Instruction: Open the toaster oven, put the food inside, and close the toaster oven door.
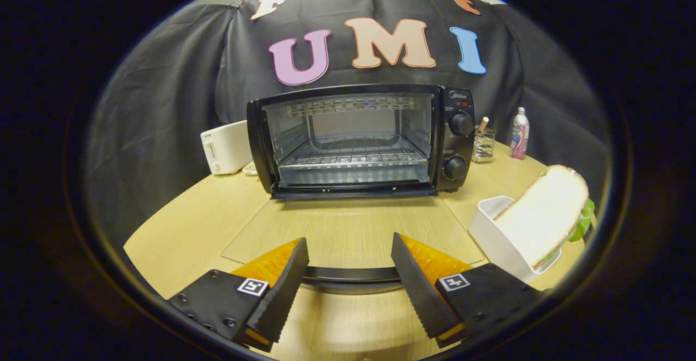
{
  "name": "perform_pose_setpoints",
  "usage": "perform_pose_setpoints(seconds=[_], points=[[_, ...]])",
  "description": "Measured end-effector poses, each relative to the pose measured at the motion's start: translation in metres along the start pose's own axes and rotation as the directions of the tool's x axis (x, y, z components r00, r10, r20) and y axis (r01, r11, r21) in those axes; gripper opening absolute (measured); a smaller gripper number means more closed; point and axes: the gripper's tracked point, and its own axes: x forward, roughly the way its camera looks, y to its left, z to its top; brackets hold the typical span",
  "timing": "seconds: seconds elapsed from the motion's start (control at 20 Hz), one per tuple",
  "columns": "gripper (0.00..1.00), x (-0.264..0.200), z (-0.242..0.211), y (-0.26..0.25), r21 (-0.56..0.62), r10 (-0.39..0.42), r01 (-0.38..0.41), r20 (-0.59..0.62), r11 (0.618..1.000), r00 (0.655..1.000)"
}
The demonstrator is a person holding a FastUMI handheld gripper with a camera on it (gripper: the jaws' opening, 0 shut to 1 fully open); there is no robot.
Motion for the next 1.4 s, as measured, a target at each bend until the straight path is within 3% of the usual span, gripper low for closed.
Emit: perform_pose_setpoints(seconds=[0.45, 0.6, 0.75, 0.9, 1.25, 1.4], points=[[0.98, -0.001, 0.001, 0.002, 0.009, 0.004, -0.004, -0.001, 1.0, 1.0], [0.98, -0.003, 0.006, 0.004, -0.014, 0.042, -0.042, -0.012, 0.999, 0.999], [0.98, -0.015, 0.033, 0.005, -0.009, 0.101, -0.101, -0.007, 0.995, 0.995], [0.98, -0.033, 0.064, -0.01, -0.04, 0.11, -0.109, 0.0, 0.993, 0.994], [0.98, -0.085, 0.108, -0.103, -0.186, -0.005, -0.031, -0.189, 0.982, 0.982], [0.98, -0.098, 0.122, -0.141, -0.166, -0.051, 0.005, -0.272, 0.986, 0.961]])
